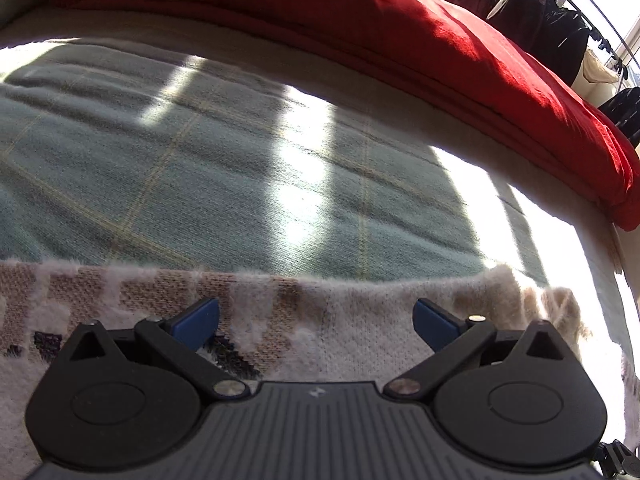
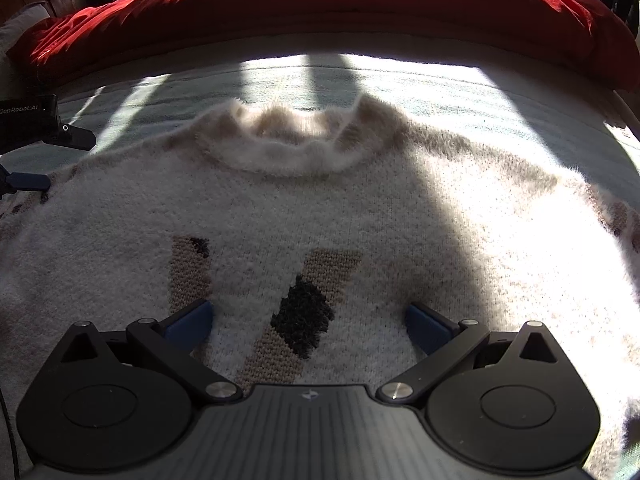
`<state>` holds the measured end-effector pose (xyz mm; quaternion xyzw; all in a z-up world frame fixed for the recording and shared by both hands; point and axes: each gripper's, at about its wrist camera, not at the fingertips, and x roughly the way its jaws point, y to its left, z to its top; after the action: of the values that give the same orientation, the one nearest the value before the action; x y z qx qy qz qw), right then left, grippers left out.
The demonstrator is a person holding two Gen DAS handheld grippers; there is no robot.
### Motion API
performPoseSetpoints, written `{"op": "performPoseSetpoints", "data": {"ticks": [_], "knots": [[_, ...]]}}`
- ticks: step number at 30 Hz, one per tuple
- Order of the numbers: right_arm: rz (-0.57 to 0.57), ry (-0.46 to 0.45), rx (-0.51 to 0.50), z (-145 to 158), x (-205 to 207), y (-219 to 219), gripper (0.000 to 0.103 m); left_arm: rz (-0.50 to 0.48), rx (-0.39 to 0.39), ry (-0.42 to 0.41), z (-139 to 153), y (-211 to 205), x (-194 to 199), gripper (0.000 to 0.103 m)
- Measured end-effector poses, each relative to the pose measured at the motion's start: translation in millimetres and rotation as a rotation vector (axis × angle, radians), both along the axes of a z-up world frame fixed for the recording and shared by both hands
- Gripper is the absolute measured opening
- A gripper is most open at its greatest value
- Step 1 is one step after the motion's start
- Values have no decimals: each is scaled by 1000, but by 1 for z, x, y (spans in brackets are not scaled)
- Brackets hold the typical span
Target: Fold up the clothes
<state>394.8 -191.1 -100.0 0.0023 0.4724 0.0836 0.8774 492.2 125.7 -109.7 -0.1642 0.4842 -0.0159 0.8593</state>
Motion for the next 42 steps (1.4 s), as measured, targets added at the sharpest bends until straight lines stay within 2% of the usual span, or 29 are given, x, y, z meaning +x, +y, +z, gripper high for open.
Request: {"op": "performPoseSetpoints", "data": {"ticks": [4, 8, 12, 20, 25, 32, 34, 39, 42], "knots": [[-1, -6, 2, 1, -1, 0, 103, -47, 45, -39, 13, 0, 0, 100], [-2, 5, -3, 1, 1, 0, 103, -62, 13, -47, 40, 7, -15, 101], [-8, 24, -9, 2, 4, 2, 103, -63, -76, 26, 47, 15, -34, 101], [-18, 52, -23, 5, 6, 4, 103, -35, -161, 173, 14, 19, -87, 101], [-25, 65, -25, 6, 7, 4, 103, -87, -145, 106, 30, 9, -103, 101], [-31, 67, -43, 6, 7, 7, 103, -127, -132, 136, 14, -3, -107, 101], [-31, 88, -47, 8, 9, 7, 103, -129, -131, 127, 21, -1, -112, 101], [-30, 156, -30, 21, 7, 11, 103, -57, -126, 101, 46, 27, -130, 101], [-14, 165, 52, 33, -4, 15, 103, 28, -86, 84, 55, 58, -143, 100]]}}
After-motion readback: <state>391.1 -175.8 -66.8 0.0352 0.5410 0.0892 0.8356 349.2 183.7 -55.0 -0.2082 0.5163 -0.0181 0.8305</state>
